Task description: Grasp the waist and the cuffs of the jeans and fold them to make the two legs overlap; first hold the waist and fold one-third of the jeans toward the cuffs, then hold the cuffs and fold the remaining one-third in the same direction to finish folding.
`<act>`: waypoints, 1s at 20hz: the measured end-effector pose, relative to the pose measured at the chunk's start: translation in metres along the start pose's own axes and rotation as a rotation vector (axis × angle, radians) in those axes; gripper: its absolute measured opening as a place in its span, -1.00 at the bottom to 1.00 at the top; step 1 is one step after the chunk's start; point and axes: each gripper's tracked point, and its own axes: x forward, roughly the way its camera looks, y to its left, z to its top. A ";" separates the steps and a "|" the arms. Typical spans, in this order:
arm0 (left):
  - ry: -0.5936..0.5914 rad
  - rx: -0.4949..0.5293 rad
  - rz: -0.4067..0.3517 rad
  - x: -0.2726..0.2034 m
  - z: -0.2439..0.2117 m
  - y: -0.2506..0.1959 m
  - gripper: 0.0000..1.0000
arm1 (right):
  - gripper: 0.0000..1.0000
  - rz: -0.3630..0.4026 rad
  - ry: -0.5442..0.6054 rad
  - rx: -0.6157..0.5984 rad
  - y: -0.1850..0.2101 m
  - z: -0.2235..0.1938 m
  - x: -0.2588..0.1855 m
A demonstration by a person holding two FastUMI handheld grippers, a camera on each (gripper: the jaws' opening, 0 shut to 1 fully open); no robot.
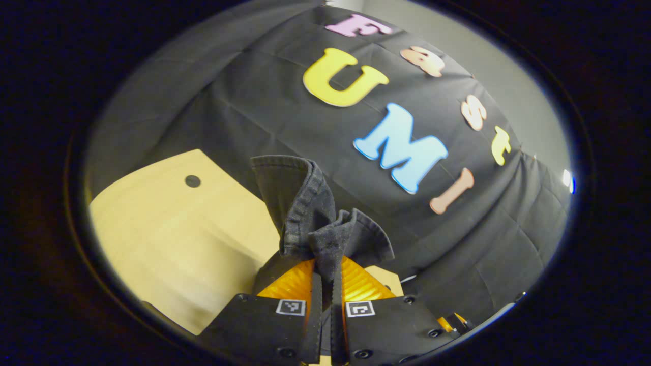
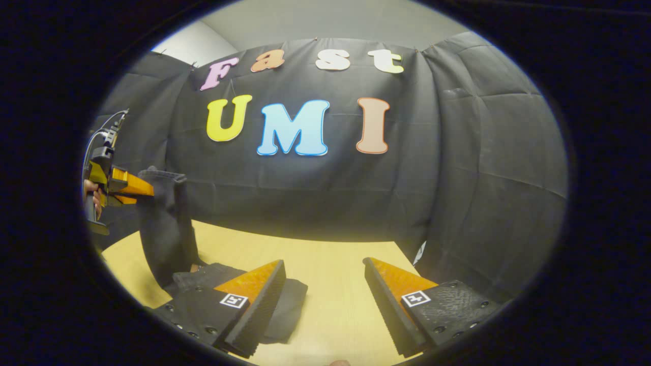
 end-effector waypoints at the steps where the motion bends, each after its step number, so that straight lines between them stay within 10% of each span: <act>1: 0.037 0.033 -0.011 0.007 -0.025 -0.022 -0.70 | 0.86 0.006 0.003 0.002 -0.003 -0.001 0.001; 11: 0.339 0.364 0.088 0.060 -0.271 -0.077 -0.70 | 0.87 0.078 0.047 0.012 -0.023 -0.027 0.001; 20: 0.365 0.559 0.139 0.059 -0.371 -0.066 -0.36 | 0.86 0.112 0.072 0.008 -0.039 -0.041 -0.004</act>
